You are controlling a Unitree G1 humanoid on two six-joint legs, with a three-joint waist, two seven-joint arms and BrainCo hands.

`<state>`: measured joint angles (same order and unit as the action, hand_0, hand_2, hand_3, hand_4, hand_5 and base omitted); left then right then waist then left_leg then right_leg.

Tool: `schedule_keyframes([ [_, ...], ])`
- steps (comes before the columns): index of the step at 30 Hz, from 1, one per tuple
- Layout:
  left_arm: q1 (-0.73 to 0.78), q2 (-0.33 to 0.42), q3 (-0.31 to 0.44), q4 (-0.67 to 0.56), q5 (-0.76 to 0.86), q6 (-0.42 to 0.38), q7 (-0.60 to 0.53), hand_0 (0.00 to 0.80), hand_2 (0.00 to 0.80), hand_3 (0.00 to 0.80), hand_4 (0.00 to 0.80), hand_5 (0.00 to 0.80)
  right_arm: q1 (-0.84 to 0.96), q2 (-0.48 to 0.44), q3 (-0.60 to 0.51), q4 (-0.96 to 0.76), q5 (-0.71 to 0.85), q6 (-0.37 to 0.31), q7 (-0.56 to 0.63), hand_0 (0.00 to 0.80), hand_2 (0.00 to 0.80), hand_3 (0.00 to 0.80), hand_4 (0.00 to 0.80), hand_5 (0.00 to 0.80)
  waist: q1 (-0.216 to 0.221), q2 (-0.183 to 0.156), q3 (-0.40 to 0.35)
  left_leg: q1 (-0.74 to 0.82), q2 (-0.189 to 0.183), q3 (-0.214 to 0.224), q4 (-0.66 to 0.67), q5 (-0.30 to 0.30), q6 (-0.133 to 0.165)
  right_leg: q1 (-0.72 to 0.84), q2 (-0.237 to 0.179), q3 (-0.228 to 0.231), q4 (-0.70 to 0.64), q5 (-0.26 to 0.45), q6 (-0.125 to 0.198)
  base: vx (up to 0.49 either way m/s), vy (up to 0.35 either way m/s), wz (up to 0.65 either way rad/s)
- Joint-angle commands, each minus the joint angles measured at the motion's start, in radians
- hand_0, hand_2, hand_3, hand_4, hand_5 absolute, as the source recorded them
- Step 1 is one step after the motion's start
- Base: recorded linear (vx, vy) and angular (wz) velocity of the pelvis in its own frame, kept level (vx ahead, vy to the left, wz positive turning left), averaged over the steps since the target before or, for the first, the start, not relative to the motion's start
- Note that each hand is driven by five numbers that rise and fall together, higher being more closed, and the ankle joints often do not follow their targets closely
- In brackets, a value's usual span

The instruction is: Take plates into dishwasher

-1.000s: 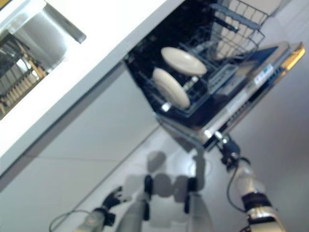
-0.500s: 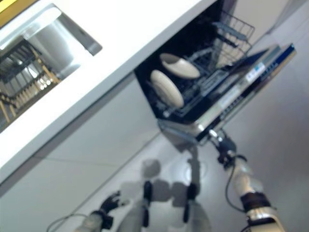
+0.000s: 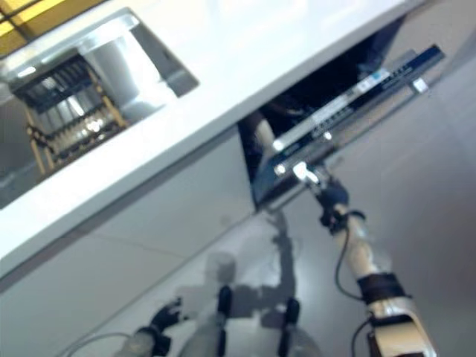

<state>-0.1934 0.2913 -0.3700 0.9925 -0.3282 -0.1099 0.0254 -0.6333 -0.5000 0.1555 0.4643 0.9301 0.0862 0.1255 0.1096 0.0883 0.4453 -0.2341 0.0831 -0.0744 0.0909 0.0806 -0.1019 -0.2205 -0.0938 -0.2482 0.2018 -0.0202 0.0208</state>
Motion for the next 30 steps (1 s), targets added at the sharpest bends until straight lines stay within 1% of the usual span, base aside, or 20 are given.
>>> schedule_keyframes([
  [1,0.021,0.051,-0.008,0.000,0.033,0.003,-0.017,0.000,0.000,0.000,0.000,0.000,-0.096,0.076,0.045,-0.128,-0.039,-0.019,0.076,0.000,0.000,0.000,0.000,0.000,0.050,-0.089,-0.070,0.004,-0.067,0.026,-0.015,-0.004,0.086,0.059,-0.066,0.004,-0.043,0.037,0.041,0.073,-0.018,0.21],
  [4,0.022,0.056,-0.004,0.008,0.035,0.003,-0.020,0.000,0.000,0.000,0.000,0.000,-0.110,0.069,0.048,-0.119,-0.063,-0.016,0.061,0.000,0.000,0.000,0.000,0.000,0.062,-0.095,-0.077,0.008,-0.067,0.016,-0.013,-0.006,0.086,0.071,-0.068,-0.006,-0.042,0.034,0.040,0.059,-0.013,0.19],
  [5,0.029,0.058,-0.002,0.010,0.038,0.000,-0.022,0.000,0.000,0.000,0.000,0.000,-0.121,0.060,0.052,-0.103,-0.086,-0.021,0.058,0.000,0.000,0.000,0.000,0.000,0.072,-0.098,-0.079,0.018,-0.066,0.010,-0.012,-0.011,0.084,0.086,-0.070,-0.013,-0.040,0.025,0.040,0.059,-0.005,0.14],
  [9,0.045,0.062,0.004,0.015,0.040,-0.003,-0.023,0.000,0.000,0.000,0.000,0.000,-0.136,0.042,0.058,-0.084,-0.109,-0.023,0.048,0.000,0.000,0.000,0.000,0.000,0.090,-0.105,-0.094,0.030,-0.067,-0.009,-0.024,-0.006,0.084,0.111,-0.069,-0.029,-0.051,0.025,0.040,0.080,-0.005,0.23],
  [13,0.064,0.070,0.029,0.027,0.051,-0.006,-0.034,0.000,0.000,0.000,0.000,0.000,-0.137,0.035,0.058,-0.071,-0.141,-0.018,0.031,0.000,0.000,0.000,0.000,0.000,0.115,-0.118,-0.117,0.055,-0.066,-0.030,-0.043,-0.002,0.079,0.154,-0.071,-0.051,-0.068,0.018,0.042,0.092,-0.009,0.17],
  [15,0.067,0.071,0.033,0.028,0.050,-0.005,-0.033,0.000,0.000,0.000,0.000,0.000,-0.136,0.036,0.059,-0.069,-0.154,-0.021,0.020,0.000,0.000,0.000,0.000,0.000,0.120,-0.120,-0.121,0.060,-0.065,-0.035,-0.047,0.000,0.078,0.164,-0.071,-0.057,-0.071,0.018,0.043,0.081,-0.012,0.14],
  [18,0.090,0.074,0.056,0.036,0.041,-0.014,-0.045,0.000,0.000,0.000,0.000,0.000,-0.123,0.027,0.056,-0.061,-0.197,-0.031,-0.008,0.000,0.000,0.000,0.000,0.000,0.138,-0.127,-0.136,0.081,-0.063,-0.047,-0.055,-0.002,0.074,0.192,-0.075,-0.072,-0.073,0.008,0.045,0.079,-0.006,0.14],
  [23,0.123,0.076,0.094,0.046,0.031,-0.022,-0.084,0.000,0.000,0.000,0.000,0.000,-0.088,0.014,0.047,-0.058,-0.264,-0.020,-0.035,0.000,0.000,0.000,0.000,0.000,0.154,-0.136,-0.173,0.101,-0.065,-0.069,-0.068,0.002,0.073,0.226,-0.079,-0.091,-0.084,0.008,0.051,0.081,0.005,0.20],
  [27,0.147,0.080,0.125,0.051,0.023,-0.036,-0.110,0.000,0.000,0.000,0.000,0.000,-0.053,0.003,0.043,-0.055,-0.294,-0.005,-0.045,0.000,0.000,0.000,0.000,0.000,0.160,-0.140,-0.203,0.121,-0.064,-0.078,-0.081,0.005,0.074,0.251,-0.081,-0.093,-0.089,0.004,0.055,0.095,0.004,0.16],
  [30,0.157,0.080,0.140,0.058,0.030,-0.046,-0.108,0.000,0.000,0.000,0.000,0.000,-0.025,0.003,0.041,-0.051,-0.332,-0.011,-0.045,0.000,0.000,0.000,0.000,0.000,0.161,-0.139,-0.220,0.134,-0.065,-0.084,-0.088,0.006,0.074,0.268,-0.080,-0.092,-0.092,0.000,0.056,0.057,0.009,0.16],
])
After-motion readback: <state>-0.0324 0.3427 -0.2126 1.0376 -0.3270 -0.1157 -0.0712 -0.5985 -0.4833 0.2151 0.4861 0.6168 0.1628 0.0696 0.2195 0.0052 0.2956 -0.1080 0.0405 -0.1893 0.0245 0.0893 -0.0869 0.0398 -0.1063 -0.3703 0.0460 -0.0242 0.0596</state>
